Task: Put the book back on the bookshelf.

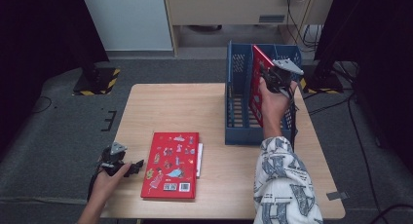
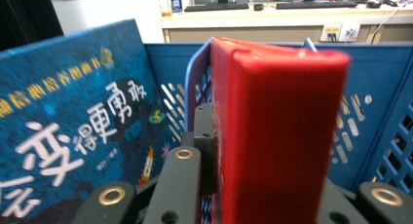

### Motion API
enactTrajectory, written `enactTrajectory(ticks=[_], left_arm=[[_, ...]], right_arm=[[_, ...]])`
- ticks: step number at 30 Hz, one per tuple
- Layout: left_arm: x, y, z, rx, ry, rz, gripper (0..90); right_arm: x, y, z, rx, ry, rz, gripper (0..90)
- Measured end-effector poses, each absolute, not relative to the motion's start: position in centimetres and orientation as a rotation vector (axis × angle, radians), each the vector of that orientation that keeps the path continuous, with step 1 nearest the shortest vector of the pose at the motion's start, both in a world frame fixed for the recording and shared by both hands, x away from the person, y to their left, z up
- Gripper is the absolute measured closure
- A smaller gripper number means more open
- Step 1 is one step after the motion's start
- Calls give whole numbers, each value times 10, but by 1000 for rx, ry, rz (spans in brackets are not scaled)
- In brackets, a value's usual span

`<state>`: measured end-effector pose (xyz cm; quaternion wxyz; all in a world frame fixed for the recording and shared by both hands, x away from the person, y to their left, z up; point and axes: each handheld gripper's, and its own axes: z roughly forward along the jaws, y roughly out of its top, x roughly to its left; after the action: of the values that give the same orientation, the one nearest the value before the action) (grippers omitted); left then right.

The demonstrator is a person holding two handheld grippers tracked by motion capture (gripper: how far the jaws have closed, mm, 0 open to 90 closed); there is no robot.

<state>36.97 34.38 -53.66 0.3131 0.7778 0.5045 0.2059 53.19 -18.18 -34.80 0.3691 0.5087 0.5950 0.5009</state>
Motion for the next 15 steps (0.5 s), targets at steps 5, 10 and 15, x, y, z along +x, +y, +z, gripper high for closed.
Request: enactTrajectory(ticks=[5, 10, 15], left_arm=[[370, 344, -537, 2052, 1329, 542, 0], [370, 344, -537, 2053, 1327, 541, 0], [370, 344, -537, 2052, 1327, 541, 0]], right_arm=[[535, -183, -360, 1326, 1522, 1279, 797], [537, -182, -367, 1335, 1523, 1282, 797], [538, -180, -372, 1339, 1529, 1274, 796]])
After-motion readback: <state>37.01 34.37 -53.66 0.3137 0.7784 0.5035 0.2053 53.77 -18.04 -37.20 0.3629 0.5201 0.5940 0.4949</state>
